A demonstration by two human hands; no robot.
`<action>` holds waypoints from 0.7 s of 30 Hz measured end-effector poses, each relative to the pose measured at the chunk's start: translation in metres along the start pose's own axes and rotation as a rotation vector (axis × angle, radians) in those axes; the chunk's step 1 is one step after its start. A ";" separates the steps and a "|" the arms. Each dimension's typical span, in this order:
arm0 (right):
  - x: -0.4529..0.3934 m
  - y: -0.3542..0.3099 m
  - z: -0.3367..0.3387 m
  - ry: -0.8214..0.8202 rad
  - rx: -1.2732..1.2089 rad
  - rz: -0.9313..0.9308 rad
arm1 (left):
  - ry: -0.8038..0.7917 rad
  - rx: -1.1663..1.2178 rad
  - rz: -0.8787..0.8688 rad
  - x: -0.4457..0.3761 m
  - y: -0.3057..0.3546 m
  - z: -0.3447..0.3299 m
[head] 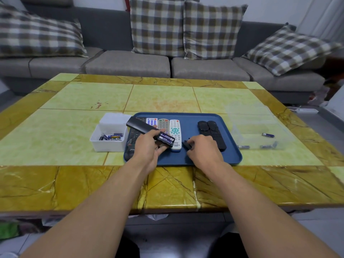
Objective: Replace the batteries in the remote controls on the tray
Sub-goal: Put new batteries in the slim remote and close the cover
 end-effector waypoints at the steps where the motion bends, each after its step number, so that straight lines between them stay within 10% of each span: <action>1: 0.000 -0.001 -0.001 -0.035 0.005 0.013 | 0.010 -0.006 0.000 -0.001 0.000 0.001; 21: 0.004 0.009 0.001 -0.091 0.120 -0.058 | 0.016 0.026 -0.012 -0.003 -0.001 -0.003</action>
Point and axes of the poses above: each hand's wrist, its own x-axis away from the middle knuckle, its own z-axis out of the back of the hand, y = z × x, the point moved 4 cm from there along -x, towards the middle knuckle
